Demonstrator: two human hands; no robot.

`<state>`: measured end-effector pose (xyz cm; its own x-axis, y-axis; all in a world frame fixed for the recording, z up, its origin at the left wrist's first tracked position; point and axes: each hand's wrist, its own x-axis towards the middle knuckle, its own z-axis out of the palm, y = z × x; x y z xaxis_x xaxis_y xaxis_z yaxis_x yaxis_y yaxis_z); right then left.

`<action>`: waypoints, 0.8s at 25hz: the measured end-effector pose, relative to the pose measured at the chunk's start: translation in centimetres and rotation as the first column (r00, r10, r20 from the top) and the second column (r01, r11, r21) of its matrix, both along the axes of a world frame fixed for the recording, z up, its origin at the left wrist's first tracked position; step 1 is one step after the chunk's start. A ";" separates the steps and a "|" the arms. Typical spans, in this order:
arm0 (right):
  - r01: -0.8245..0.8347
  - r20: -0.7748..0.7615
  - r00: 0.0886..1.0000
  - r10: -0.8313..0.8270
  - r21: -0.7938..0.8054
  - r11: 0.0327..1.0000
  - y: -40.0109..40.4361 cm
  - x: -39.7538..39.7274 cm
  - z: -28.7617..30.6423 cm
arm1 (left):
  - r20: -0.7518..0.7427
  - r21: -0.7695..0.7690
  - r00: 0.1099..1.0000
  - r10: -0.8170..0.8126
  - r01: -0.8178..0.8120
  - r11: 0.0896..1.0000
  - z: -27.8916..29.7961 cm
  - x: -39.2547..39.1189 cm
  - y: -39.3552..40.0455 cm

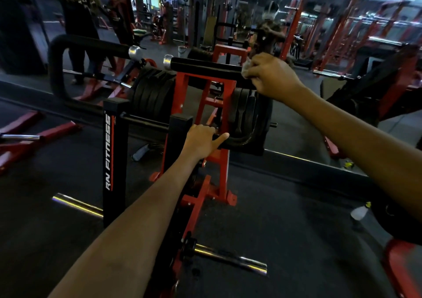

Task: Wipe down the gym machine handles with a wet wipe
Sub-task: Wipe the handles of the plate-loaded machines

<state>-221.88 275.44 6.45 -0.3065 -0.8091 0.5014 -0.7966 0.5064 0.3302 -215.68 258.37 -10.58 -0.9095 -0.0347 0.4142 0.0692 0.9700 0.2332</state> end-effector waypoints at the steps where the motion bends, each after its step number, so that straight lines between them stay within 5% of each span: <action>1: -0.004 0.017 1.000 0.006 -0.082 0.997 1.0 0.0 -0.5 | 0.002 0.007 1.000 -0.007 0.007 1.000 0.0 0.0 0.0; 7: 0.074 0.062 0.997 -0.054 -0.398 0.914 4.5 2.4 -8.6 | -0.021 0.011 1.000 -0.017 0.018 1.000 0.2 0.3 0.3; 12: 0.141 0.170 0.982 -0.086 -0.342 0.929 4.4 4.8 -12.2 | -0.027 -0.012 0.999 -0.024 0.023 1.000 0.0 0.0 0.2; 16: 0.102 -0.005 0.993 -0.117 -0.461 0.881 2.3 2.4 -6.1 | -0.027 -0.032 0.999 -0.017 0.017 0.999 0.2 0.1 0.2; 20: 0.152 -0.149 0.970 -0.194 -0.253 0.955 2.1 2.0 -7.2 | -0.006 -0.012 0.999 -0.042 0.042 0.999 0.2 0.1 0.2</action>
<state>-219.83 277.56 -0.74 -0.3242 -0.6020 0.7297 -0.6320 0.7118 0.3064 -215.56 258.54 -10.36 -0.9074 0.0080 0.4203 0.1111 0.9688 0.2214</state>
